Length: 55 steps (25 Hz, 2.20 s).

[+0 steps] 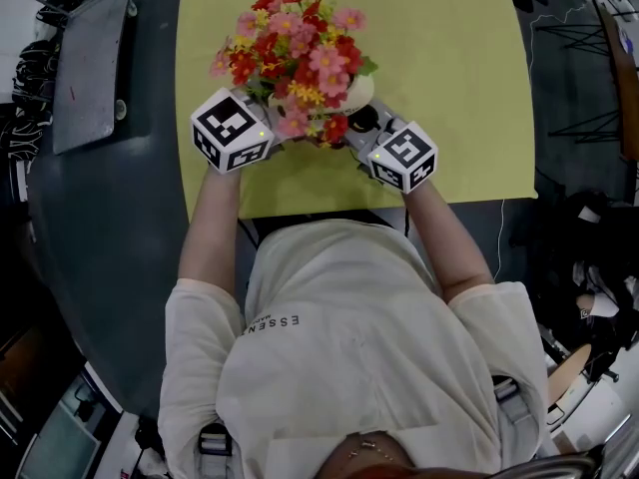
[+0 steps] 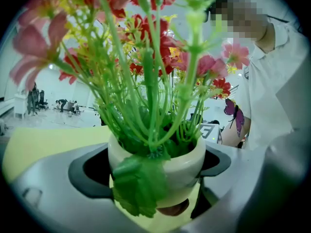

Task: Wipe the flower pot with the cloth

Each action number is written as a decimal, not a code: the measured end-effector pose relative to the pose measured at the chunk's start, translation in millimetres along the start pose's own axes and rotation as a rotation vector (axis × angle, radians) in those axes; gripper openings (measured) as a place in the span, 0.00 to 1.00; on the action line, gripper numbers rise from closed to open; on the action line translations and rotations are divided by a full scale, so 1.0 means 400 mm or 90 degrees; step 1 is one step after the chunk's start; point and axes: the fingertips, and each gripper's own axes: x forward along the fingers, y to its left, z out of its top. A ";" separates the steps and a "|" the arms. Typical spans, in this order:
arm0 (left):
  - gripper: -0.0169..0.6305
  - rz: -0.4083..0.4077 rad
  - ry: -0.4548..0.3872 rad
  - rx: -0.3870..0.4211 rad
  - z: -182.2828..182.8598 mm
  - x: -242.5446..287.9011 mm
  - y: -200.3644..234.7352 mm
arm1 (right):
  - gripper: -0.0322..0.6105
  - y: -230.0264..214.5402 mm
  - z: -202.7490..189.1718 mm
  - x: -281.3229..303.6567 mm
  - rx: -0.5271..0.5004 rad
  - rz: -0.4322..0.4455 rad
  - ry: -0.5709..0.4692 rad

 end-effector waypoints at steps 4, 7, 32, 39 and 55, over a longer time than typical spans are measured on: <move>0.87 0.019 0.030 0.052 -0.059 -0.023 0.027 | 0.14 -0.116 -0.027 -0.036 0.030 -0.116 0.022; 0.87 0.024 0.037 0.050 -0.110 -0.038 0.036 | 0.14 -0.202 -0.035 -0.081 0.057 -0.216 0.025; 0.86 -0.072 0.215 0.107 -0.524 -0.017 0.021 | 0.14 -0.294 -0.122 -0.197 0.085 -0.378 -0.006; 1.00 0.061 0.198 0.084 -0.500 -0.060 0.042 | 0.14 -0.268 -0.132 -0.219 0.108 -0.368 0.002; 0.05 0.528 -0.050 -0.028 -0.271 -0.364 0.024 | 0.14 -0.063 -0.188 -0.236 0.110 -0.332 0.043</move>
